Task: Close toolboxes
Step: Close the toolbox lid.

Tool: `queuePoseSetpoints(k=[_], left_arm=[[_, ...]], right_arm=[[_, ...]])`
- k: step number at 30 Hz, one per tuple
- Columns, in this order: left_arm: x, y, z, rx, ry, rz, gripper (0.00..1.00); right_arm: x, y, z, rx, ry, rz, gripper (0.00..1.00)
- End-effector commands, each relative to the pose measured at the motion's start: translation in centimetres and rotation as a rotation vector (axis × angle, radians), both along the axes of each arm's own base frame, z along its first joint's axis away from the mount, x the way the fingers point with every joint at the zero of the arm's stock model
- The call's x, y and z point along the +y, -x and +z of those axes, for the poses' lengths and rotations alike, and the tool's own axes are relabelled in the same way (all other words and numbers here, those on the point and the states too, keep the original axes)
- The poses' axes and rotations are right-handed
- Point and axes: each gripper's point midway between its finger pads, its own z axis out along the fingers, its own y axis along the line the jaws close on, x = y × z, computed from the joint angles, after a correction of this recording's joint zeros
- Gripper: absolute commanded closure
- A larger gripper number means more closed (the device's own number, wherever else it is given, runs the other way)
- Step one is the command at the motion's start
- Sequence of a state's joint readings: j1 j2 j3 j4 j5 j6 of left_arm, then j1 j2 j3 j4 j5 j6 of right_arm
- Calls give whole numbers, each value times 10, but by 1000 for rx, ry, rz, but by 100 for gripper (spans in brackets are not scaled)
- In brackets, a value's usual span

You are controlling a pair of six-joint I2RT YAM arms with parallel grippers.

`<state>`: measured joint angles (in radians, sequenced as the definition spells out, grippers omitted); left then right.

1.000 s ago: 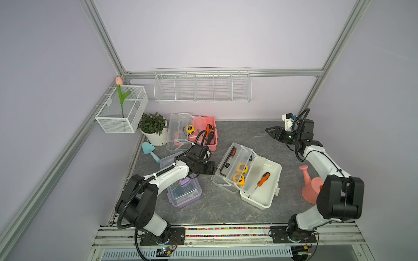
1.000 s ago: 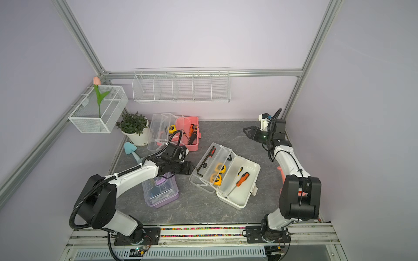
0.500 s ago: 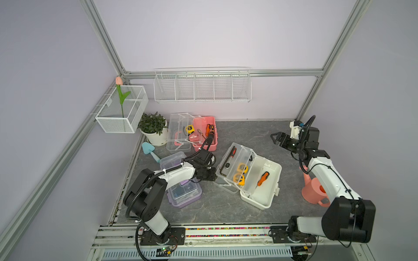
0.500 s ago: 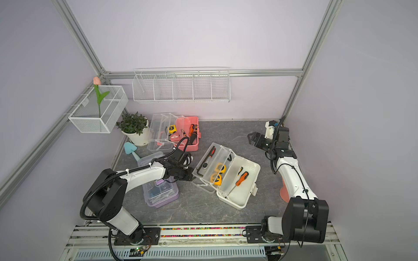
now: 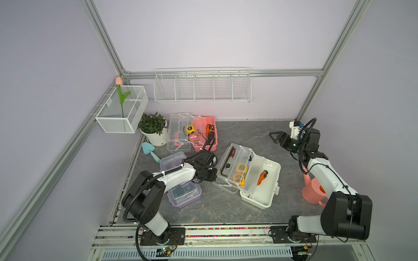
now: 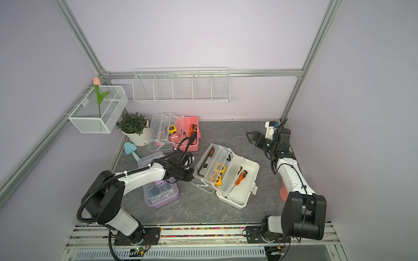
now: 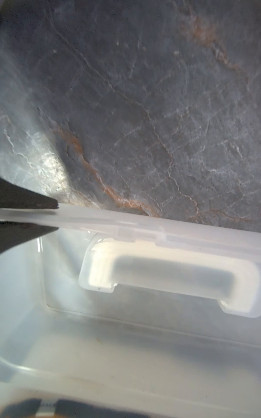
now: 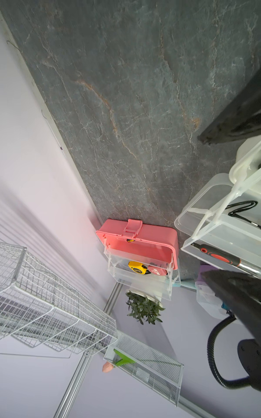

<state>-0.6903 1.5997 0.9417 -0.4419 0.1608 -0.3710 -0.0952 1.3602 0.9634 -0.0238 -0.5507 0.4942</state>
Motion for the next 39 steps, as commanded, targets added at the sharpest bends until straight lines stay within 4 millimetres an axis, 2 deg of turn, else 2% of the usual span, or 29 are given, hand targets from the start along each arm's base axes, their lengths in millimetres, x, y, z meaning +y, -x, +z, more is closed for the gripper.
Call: queuePoseSetpoints(k=[1,8,9,10,13,19,24,30,39], left_arm=[[12,-34,46,-178,-29,84,92],[25,-54,101,-369,-31,155,91],[27,-56,107,-391,-36,161,91],[28,-58,111,-408,-38,161,90],[29,-61,120,-446,-49,161,90],[22,-59,150,-576,-109,147,90],[10,-54,181,-705,-163,131,90],[-9,-44,208,-841,-227,92,89],[-50,-20,225,-962,-255,6,88]], right_arm=[[-4,15,-6,30,127,-32,12],[4,49,-35,122,242,-53,3],[5,53,-35,124,249,-59,2],[6,62,-48,160,256,-61,0],[14,79,-59,197,277,-51,3],[21,114,-89,309,332,-39,17],[25,136,-119,401,310,-29,37],[23,148,-129,428,294,-42,53],[31,155,-152,460,237,-24,66]])
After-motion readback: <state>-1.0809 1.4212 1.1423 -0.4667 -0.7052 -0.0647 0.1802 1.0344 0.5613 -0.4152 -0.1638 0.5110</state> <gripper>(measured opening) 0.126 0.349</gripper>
